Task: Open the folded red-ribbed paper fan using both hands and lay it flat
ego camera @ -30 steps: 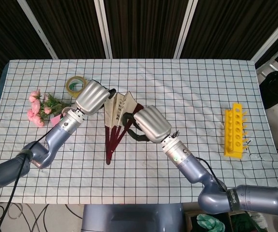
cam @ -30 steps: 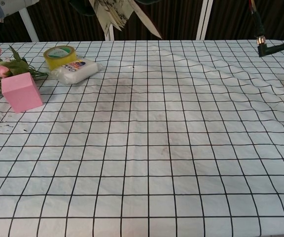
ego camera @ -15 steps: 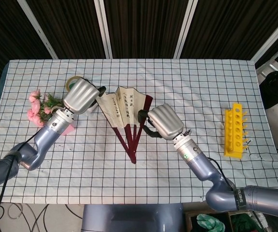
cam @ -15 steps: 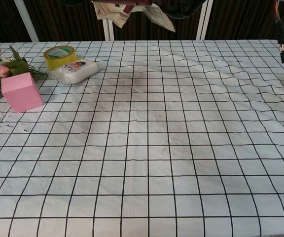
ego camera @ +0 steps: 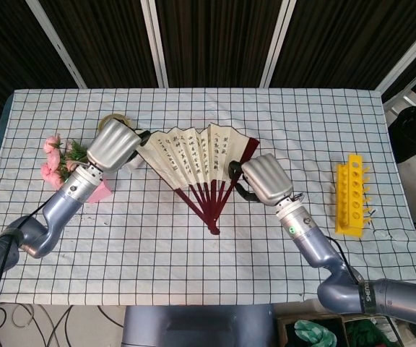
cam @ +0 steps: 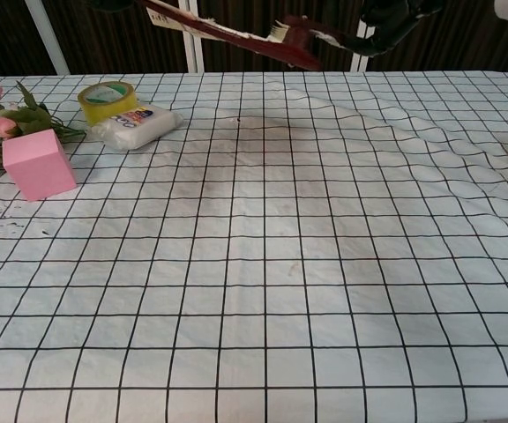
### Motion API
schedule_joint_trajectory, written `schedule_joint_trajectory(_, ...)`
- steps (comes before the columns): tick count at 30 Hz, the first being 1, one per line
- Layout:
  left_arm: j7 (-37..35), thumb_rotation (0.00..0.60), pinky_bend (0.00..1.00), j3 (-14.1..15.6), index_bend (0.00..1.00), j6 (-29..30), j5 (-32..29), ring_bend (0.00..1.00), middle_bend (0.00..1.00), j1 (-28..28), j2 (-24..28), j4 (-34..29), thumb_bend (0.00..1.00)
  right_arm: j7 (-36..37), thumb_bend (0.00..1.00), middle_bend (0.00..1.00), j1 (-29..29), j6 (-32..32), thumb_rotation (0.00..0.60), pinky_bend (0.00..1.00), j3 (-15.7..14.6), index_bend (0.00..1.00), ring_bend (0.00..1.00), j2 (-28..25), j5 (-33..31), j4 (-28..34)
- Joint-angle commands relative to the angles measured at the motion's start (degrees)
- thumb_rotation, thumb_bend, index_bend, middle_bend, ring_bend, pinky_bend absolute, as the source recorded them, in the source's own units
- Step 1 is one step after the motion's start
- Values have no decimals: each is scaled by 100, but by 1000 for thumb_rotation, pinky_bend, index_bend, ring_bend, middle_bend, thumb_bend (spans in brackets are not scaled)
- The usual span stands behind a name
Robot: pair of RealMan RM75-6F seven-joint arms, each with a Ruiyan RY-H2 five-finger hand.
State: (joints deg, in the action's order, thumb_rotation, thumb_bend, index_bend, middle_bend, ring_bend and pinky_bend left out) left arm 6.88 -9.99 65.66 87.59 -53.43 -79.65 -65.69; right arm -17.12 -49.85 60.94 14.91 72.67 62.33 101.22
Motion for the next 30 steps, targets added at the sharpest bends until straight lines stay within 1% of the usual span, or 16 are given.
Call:
schedule_joint_trajectory(1, 5, 600, 846, 12, 765, -7, -10, 889, 950, 17, -3, 13, 439, -86, 658, 983, 49, 49, 600, 918, -58, 928, 1000, 33, -13, -97)
schedule_joint_trajectory(7, 1, 600, 846, 59, 766, -22, -34, 889, 950, 74, -88, 124, 439, -290, 658, 983, 182, 179, 600, 918, -203, 928, 1000, 193, -66, -395)
schedule_joint_trajectory(19, -126, 600, 846, 189, 768, -82, 17, 890, 950, 128, -311, 441, 440, -474, 659, 983, 376, 252, 600, 918, -376, 929, 1000, 474, -125, -934)
schedule_joint_trajectory(30, -295, 600, 846, 293, 769, -140, 18, 889, 951, 187, -643, 898, 439, -392, 659, 983, 534, 196, 600, 918, -488, 929, 1000, 792, -97, -1427)
